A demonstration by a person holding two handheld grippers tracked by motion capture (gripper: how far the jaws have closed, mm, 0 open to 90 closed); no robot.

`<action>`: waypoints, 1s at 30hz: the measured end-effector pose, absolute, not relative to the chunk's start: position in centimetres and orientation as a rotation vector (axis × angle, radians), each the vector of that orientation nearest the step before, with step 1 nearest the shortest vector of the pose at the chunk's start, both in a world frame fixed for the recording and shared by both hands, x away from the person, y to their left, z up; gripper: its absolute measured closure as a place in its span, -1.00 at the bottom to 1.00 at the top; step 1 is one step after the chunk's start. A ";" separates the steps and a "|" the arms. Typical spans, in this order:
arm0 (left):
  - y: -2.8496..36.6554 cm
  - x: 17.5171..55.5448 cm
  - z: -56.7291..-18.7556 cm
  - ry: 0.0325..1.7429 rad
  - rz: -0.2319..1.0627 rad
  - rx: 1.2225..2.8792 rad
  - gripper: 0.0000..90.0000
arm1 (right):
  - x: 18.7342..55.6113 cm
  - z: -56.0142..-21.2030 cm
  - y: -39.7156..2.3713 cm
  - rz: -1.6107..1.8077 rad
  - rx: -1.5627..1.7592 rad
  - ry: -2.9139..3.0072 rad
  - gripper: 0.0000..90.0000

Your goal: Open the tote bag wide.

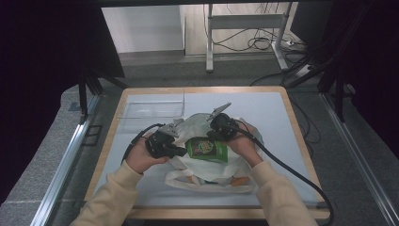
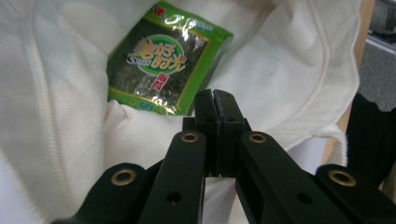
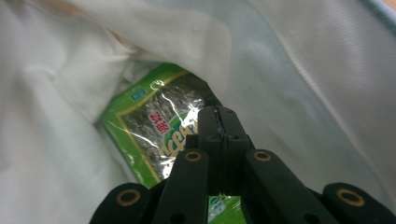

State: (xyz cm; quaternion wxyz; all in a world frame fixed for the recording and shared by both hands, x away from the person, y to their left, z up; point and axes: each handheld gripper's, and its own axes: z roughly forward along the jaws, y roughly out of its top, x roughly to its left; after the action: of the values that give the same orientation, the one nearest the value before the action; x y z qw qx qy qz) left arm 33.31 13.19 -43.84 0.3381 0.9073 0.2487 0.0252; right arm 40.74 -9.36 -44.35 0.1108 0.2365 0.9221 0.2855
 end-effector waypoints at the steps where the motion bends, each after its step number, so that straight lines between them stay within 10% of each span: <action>1: 13.1 33.3 -44.0 0.647 0.063 2.368 1.00 | 40.8 -44.7 -9.2 0.825 0.676 2.713 0.98; 30: 13.6 33.9 -44.9 0.687 0.002 2.361 1.00 | 45.1 -48.8 -8.6 0.735 0.705 2.613 0.98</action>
State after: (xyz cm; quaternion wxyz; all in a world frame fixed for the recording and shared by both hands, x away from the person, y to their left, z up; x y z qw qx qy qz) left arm 33.93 13.61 -44.86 0.3347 0.9048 0.2632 0.0008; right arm 45.07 -8.63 -48.83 0.1677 0.2478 0.9186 0.2583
